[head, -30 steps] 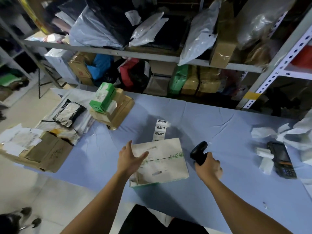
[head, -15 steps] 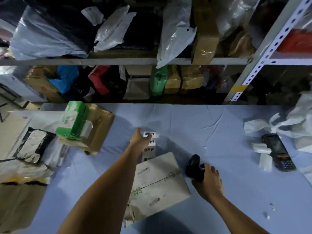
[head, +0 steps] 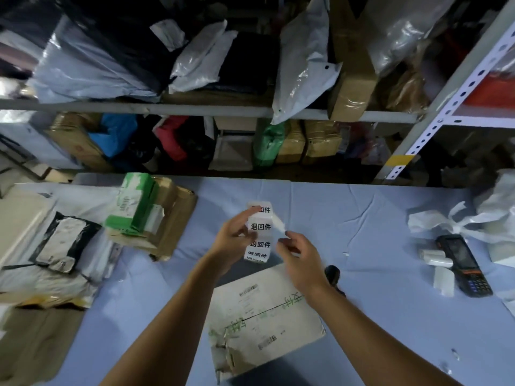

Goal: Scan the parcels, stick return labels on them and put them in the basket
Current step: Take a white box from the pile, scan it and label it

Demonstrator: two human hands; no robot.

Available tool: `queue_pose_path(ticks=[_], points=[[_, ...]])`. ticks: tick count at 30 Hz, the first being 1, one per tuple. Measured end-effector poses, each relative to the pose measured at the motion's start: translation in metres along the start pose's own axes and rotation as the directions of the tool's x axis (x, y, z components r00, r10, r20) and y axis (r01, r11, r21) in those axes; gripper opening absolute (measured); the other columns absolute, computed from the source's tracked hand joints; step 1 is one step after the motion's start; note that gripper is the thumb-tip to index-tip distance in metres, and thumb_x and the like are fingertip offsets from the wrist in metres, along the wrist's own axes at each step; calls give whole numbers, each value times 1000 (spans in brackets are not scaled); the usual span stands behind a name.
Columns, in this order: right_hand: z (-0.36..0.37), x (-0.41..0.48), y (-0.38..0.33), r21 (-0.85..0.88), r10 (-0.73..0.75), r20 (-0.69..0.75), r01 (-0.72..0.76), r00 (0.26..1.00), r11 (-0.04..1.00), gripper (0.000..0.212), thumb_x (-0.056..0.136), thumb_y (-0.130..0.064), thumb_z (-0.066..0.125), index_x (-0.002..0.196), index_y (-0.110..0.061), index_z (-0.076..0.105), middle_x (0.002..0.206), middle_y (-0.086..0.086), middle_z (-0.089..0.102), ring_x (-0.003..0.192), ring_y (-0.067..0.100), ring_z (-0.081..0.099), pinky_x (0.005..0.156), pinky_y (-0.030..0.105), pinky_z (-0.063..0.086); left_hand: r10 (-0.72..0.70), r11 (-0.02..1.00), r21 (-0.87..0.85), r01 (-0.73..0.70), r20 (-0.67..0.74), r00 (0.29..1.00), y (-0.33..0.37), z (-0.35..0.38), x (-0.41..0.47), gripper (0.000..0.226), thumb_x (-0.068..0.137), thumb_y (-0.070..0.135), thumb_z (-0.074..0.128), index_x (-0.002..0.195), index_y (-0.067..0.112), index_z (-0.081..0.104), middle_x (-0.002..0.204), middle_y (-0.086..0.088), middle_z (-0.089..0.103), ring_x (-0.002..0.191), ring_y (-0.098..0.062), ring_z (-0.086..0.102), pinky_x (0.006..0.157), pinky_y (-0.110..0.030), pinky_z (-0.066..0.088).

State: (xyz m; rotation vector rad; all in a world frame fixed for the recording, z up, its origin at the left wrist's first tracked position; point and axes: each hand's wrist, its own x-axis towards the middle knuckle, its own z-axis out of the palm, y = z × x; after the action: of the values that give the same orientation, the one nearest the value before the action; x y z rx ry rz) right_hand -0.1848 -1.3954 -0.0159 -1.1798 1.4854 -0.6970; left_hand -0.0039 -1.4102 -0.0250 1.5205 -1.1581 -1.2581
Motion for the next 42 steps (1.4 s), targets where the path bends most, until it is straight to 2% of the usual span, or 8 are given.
queue_pose_path(ticks=[5, 12, 16, 20, 26, 31, 36, 42], points=[[24, -6, -21, 9, -111, 79, 111, 991, 994, 9, 94, -22, 67, 103, -25, 68, 94, -17, 71, 82, -2, 67, 62, 5, 48, 52, 998, -43, -50, 37, 998, 11, -15, -32, 59, 87, -10, 63, 133, 27, 57, 114, -19, 65, 93, -19, 63, 80, -30, 53], [21, -16, -20, -154, -187, 134, 207, 973, 966, 11, 94, -13, 65, 96, -2, 67, 93, 3, 74, 80, 11, 70, 61, 19, 54, 153, 988, 25, -151, -174, 973, 37, -24, -58, 51, 79, 1, 76, 121, 29, 65, 104, 9, 72, 89, -9, 64, 72, -27, 54], [18, -24, -24, -56, -251, 187, 265, 950, 962, 16, 94, -30, 66, 101, -16, 70, 98, -4, 75, 83, 7, 71, 71, 21, 56, 298, 943, 215, -254, -207, 932, 45, -23, -71, 43, 77, 0, 79, 114, 19, 72, 81, 18, 70, 63, 4, 58, 59, -17, 47], [18, -31, -31, 10, -338, 187, 342, 922, 939, 25, 92, -49, 57, 105, -32, 69, 95, -12, 75, 86, 4, 70, 74, 19, 55, 378, 898, 320, -301, -215, 900, 50, -18, -81, 31, 77, 8, 82, 107, 10, 76, 102, 6, 72, 71, -5, 63, 62, -27, 51], [19, -38, -31, -4, -355, 203, 363, 913, 932, 25, 98, -43, 54, 112, -27, 68, 102, -12, 73, 91, 2, 68, 78, 18, 50, 407, 887, 334, -320, -234, 883, 52, -15, -90, 31, 78, 9, 80, 108, 17, 75, 98, 6, 70, 66, -4, 60, 59, -11, 40], [20, -44, -29, -45, -389, 256, 413, 885, 910, 25, 95, -50, 53, 115, -38, 62, 105, -19, 69, 95, -7, 62, 74, 5, 46, 396, 873, 393, -289, -223, 891, 51, -15, -95, 26, 82, 9, 78, 107, 15, 77, 88, 2, 59, 66, -9, 55, 60, -14, 39], [18, -44, -20, -130, -404, 297, 456, 865, 881, 25, 98, -53, 50, 110, -36, 64, 98, -11, 68, 91, 8, 64, 82, 35, 54, 365, 885, 396, -245, -265, 892, 40, -14, -101, 18, 84, 12, 76, 100, 20, 79, 84, 6, 58, 72, -8, 56, 63, -15, 41], [21, -48, -14, -105, -495, 280, 538, 823, 836, 25, 103, -39, 48, 107, -26, 70, 103, -13, 62, 103, 9, 60, 89, 38, 51, 486, 765, 576, -290, -221, 846, 16, -9, -110, 17, 93, 28, 63, 100, 25, 78, 108, 4, 52, 91, -9, 55, 78, -23, 46]])
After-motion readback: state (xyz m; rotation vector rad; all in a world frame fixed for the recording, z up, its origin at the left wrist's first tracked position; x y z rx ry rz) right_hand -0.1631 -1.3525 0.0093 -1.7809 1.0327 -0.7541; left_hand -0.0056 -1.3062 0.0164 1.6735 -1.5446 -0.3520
